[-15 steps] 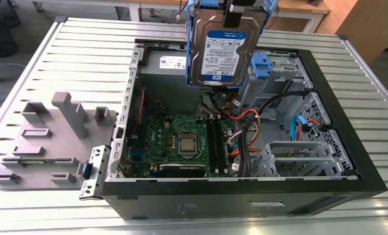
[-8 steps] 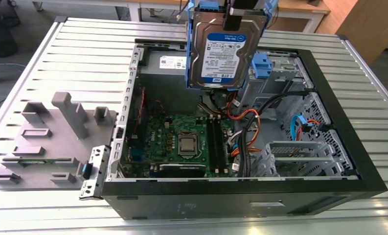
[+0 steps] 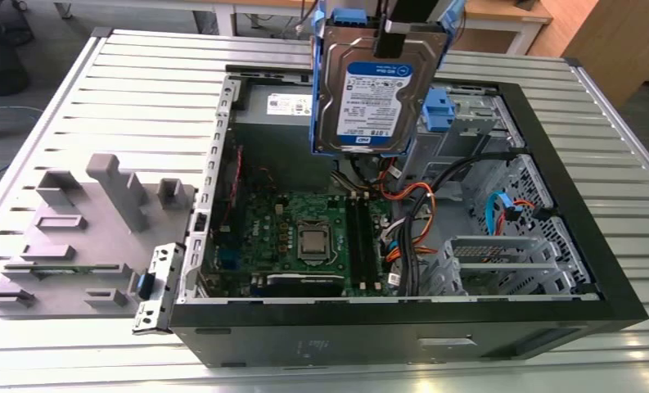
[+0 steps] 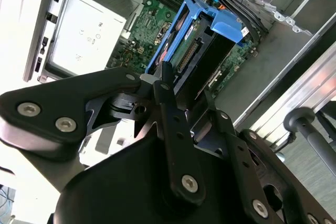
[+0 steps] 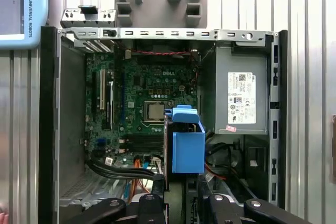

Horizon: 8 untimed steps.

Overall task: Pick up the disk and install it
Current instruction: 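Pick up the disk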

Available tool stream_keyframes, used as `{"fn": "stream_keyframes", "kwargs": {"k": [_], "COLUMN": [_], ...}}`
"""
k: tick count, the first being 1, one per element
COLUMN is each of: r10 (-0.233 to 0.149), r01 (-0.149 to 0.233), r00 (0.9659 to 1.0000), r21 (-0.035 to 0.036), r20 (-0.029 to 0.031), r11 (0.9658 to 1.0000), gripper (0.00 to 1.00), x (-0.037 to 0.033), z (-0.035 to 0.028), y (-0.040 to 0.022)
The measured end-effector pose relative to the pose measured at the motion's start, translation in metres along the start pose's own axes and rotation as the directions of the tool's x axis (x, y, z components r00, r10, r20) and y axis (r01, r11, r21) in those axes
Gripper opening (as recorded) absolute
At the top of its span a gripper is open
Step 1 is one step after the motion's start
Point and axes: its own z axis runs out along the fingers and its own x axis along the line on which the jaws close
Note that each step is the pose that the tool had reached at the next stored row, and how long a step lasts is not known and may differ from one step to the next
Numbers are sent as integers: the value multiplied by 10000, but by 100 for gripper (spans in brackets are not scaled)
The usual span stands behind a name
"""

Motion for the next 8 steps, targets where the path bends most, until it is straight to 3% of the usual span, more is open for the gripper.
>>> {"fn": "stream_keyframes", "kwargs": {"k": [8], "r10": [0], "r01": [0], "r00": [10000], "r21": [0], "r20": [-1], "r11": [10000], "gripper": [35], "x": [73], "z": [22], "y": [-1]}}
